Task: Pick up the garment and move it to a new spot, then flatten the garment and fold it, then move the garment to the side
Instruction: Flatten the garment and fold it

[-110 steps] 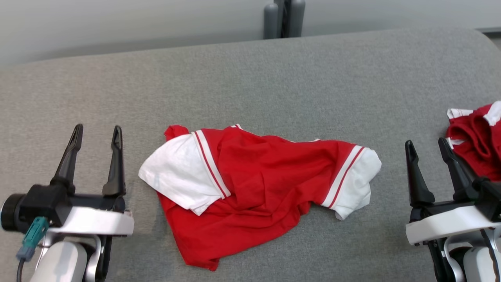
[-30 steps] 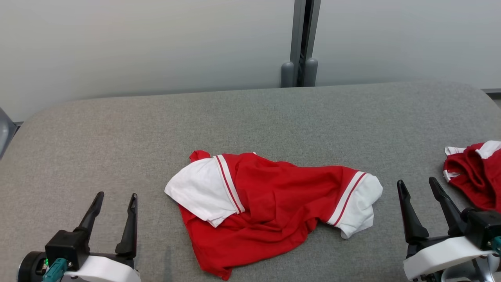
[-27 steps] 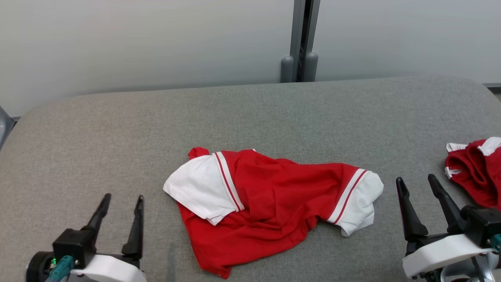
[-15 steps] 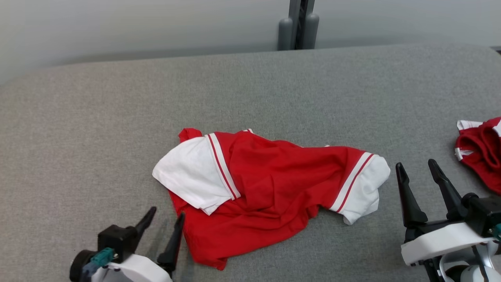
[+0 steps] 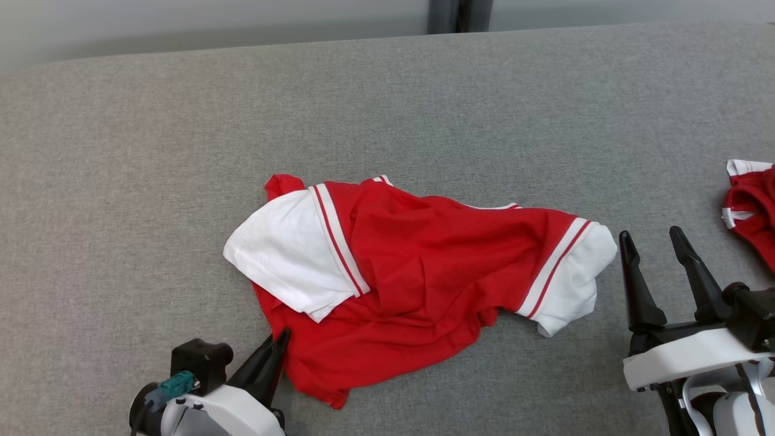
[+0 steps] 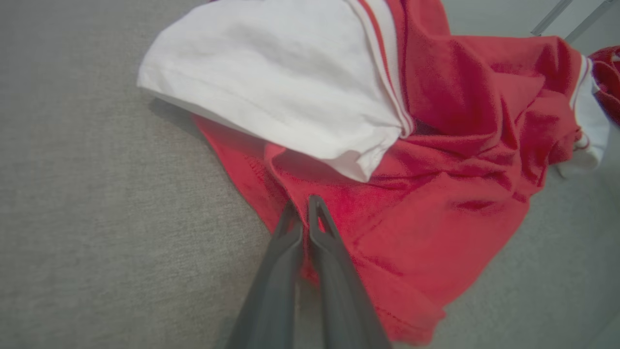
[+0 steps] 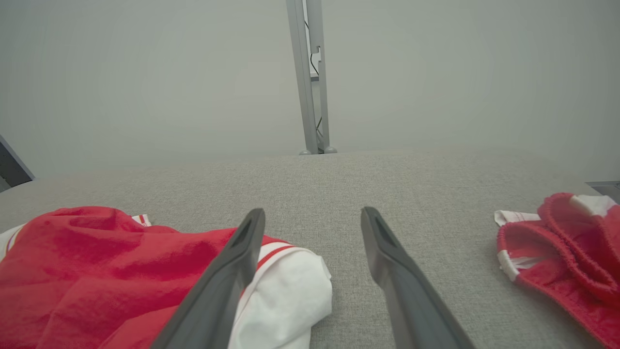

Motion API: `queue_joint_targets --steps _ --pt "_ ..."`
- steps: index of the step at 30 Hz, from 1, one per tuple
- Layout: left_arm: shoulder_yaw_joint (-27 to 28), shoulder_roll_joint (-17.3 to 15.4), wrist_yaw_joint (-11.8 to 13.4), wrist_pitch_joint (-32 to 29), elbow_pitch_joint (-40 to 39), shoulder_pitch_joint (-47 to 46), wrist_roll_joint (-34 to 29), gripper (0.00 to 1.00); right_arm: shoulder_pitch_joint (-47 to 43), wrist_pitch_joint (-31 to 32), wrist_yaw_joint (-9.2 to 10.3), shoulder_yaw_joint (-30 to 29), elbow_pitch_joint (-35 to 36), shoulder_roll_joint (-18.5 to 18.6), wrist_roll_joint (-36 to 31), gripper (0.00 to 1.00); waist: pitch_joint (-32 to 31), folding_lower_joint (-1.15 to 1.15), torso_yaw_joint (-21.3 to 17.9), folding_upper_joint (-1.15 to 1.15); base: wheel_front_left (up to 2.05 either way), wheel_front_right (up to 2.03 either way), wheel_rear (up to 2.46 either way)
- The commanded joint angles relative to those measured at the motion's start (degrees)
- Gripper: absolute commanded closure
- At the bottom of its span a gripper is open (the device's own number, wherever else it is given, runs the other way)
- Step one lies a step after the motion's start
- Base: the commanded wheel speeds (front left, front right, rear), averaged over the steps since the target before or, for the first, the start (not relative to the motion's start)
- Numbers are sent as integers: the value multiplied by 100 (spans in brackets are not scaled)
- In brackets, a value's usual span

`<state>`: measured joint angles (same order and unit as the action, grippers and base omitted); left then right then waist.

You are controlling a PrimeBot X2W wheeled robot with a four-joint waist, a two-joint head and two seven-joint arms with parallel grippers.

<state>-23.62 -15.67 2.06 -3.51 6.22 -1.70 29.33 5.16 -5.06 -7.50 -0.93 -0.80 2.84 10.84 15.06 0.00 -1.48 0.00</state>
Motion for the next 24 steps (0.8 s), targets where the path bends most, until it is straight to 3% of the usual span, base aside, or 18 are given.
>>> queue_joint_targets --steps 1,11,19,24 --pt "55 -55 -18 39 -126 -93 44 100 55 -52 2 -41 -20 20 30 0 0 0 40 0 0 0 0" --pt "258 -260 -35 54 -1421 -87 173 100 105 -98 2 -202 -69 20 65 0 -148 0 278 0 0 0 0" --pt "546 -561 156 -210 -2768 167 307 100 40 -101 2 -322 -51 20 80 0 -242 0 341 0 0 0 0" --pt "779 -793 188 -345 -3008 -21 283 100 64 -91 2 -310 -13 19 119 0 -207 0 242 0 0 0 0"
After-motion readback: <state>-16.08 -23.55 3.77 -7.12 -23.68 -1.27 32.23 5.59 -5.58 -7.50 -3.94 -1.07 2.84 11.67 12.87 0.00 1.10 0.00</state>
